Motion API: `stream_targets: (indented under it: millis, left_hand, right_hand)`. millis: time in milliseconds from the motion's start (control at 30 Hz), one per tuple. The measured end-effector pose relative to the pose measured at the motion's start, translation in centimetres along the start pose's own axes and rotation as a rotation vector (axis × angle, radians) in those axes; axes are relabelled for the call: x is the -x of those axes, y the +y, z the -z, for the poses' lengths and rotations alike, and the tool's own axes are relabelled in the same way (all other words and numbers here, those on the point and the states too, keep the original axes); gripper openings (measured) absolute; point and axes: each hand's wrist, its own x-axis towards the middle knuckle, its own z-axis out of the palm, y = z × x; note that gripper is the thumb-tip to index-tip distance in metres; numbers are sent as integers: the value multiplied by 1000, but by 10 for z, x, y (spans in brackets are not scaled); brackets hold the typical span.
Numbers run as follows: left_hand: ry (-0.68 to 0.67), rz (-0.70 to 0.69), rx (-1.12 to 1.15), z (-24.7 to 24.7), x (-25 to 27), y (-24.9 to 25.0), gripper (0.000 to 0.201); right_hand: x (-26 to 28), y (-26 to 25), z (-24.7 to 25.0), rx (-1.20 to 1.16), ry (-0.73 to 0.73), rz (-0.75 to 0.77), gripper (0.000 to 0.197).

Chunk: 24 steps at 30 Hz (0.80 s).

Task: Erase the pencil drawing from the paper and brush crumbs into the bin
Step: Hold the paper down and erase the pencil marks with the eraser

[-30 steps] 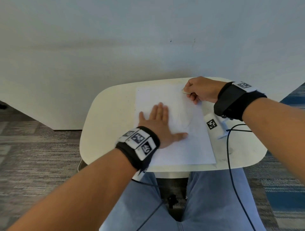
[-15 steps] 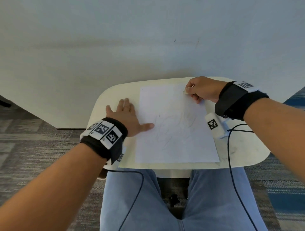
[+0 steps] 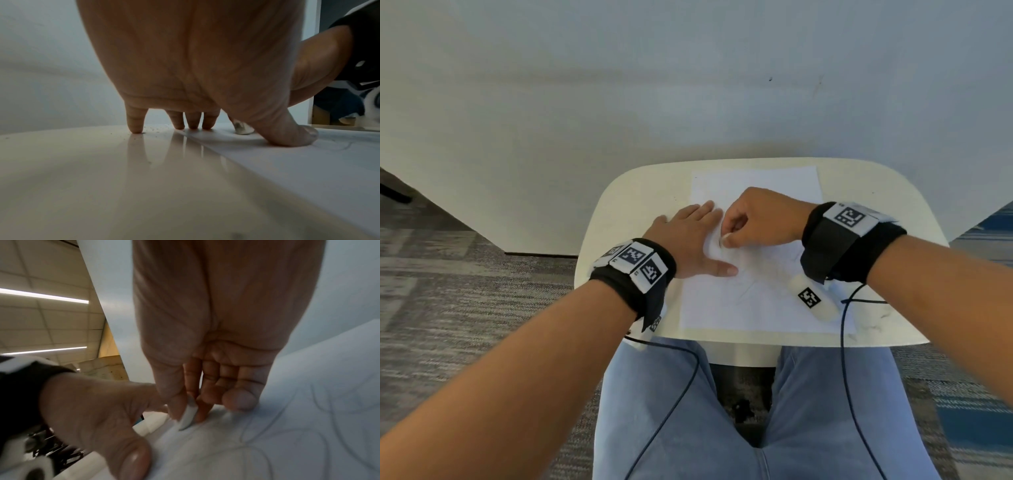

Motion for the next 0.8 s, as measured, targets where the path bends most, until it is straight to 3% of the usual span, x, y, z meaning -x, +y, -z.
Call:
stream_targets:
  millis: [167, 333, 500, 633, 800]
  left_hand:
    - [-16, 22, -16, 0, 0, 1, 114]
    - [-23, 26, 17, -1, -1, 3, 116]
    - [-42, 39, -1, -1, -2, 4, 116]
    - [-67, 26, 4, 1, -3, 4, 113]
    - [-92, 53, -6, 4, -4, 7, 114]
  right_hand:
    - [-9, 6, 9, 45, 184, -101, 13]
    - [1, -10, 2, -4, -71, -38, 8]
    - [-6, 6, 11, -22, 161, -114, 11]
    - [0, -1, 5, -31, -75, -53, 10]
    - [-3, 11, 13, -52, 129, -122, 11]
